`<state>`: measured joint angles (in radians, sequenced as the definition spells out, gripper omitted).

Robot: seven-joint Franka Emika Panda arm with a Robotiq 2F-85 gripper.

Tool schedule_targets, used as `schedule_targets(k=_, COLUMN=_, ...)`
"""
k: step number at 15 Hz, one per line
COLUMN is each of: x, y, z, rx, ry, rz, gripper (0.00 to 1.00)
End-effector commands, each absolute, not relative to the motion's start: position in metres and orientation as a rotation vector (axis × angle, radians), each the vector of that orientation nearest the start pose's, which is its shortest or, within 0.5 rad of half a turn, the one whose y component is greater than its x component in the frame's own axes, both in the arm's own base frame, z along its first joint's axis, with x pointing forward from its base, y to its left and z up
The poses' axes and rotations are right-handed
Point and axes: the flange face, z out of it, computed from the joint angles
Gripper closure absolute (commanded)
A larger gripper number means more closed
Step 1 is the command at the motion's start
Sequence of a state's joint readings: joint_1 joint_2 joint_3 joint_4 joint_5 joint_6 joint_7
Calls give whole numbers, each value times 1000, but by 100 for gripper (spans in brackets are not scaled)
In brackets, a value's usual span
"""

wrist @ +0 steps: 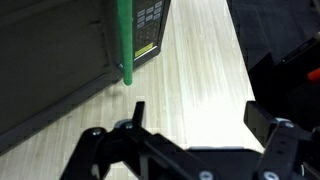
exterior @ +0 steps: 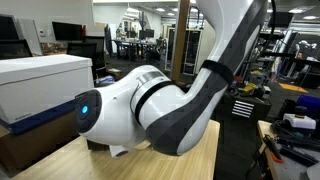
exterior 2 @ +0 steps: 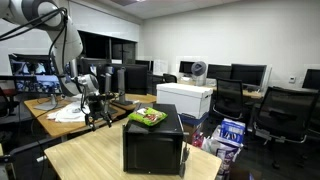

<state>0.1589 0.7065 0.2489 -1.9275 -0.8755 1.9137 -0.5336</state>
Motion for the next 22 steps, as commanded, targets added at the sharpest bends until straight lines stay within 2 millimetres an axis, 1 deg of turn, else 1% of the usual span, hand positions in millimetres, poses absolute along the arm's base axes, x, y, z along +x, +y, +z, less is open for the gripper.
schedule_targets(k=1, x=522, y=172, z=101, rx=-2454, ry=-2371, rz=1156, gripper=0)
schedule_targets(k=9, x=522, y=172, z=101, rx=-2454, ry=-2371, rz=1156, gripper=0)
schedule_targets(k=11, x=521, y=169, z=85, rx=-2445, ry=-2452, rz=1175, gripper=0)
schedule_targets(k=13, x=519, y=166, z=71, rx=-2380, ry=-2584, rz=1161, gripper=0)
schedule_targets(k=15, x=519, y=160, z=52, rx=-2275, ry=-2719, rz=1150, gripper=0)
schedule_targets(k=16, x=521, y=157, z=47, rx=-2242, ry=-2770, rz=1148, gripper=0)
schedule_targets(k=17, x=523, y=150, z=37, rx=-2212, ry=-2844, rz=1169, gripper=0)
schedule_targets(k=19, x=530, y=138, z=26, rx=-2180, ry=-2938, rz=1222, gripper=0)
schedule_targets(k=21, x=537, y=125, z=15, rx=-2185, ry=-3030, rz=1251, gripper=0)
schedule_targets(k=22, x=544, y=111, z=4, rx=-2189, ry=-3097, rz=1283, gripper=0)
